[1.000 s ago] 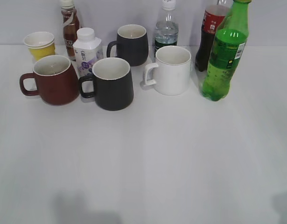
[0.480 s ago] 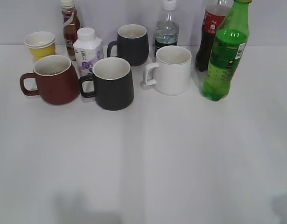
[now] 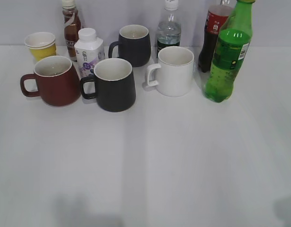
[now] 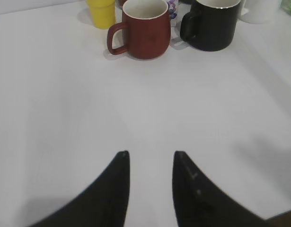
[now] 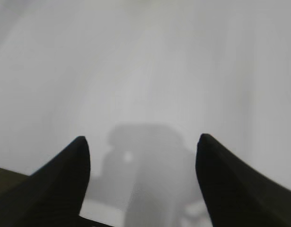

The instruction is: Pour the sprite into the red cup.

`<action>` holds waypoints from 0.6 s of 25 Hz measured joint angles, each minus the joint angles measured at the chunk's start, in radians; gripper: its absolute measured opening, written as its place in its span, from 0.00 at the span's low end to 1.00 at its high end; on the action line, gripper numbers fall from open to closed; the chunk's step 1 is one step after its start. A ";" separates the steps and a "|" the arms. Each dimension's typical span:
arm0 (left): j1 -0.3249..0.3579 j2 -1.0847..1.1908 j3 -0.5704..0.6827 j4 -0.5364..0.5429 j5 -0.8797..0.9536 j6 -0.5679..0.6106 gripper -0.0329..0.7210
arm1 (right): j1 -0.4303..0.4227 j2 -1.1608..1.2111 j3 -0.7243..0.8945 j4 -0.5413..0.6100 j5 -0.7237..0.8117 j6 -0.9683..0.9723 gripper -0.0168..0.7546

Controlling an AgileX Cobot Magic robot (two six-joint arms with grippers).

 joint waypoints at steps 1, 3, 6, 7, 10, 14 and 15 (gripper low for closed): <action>0.000 0.000 0.000 0.000 0.000 0.000 0.36 | 0.000 0.000 0.000 0.000 0.000 0.000 0.70; 0.002 0.000 0.000 0.000 0.000 0.000 0.36 | 0.000 0.000 0.000 0.000 0.000 0.000 0.70; 0.039 -0.012 0.000 0.000 -0.001 0.000 0.36 | 0.000 0.000 0.000 0.000 0.000 0.000 0.70; 0.062 -0.020 0.000 0.000 -0.001 0.000 0.36 | 0.000 0.000 0.000 0.000 0.000 0.000 0.70; 0.145 -0.039 0.000 0.000 -0.001 0.000 0.36 | -0.012 -0.001 0.000 0.001 0.000 0.000 0.70; 0.233 -0.041 0.000 0.000 -0.001 0.000 0.36 | -0.127 -0.032 0.000 0.002 -0.002 0.000 0.70; 0.249 -0.041 0.000 0.000 -0.001 0.000 0.36 | -0.165 -0.048 0.000 0.002 -0.002 0.000 0.70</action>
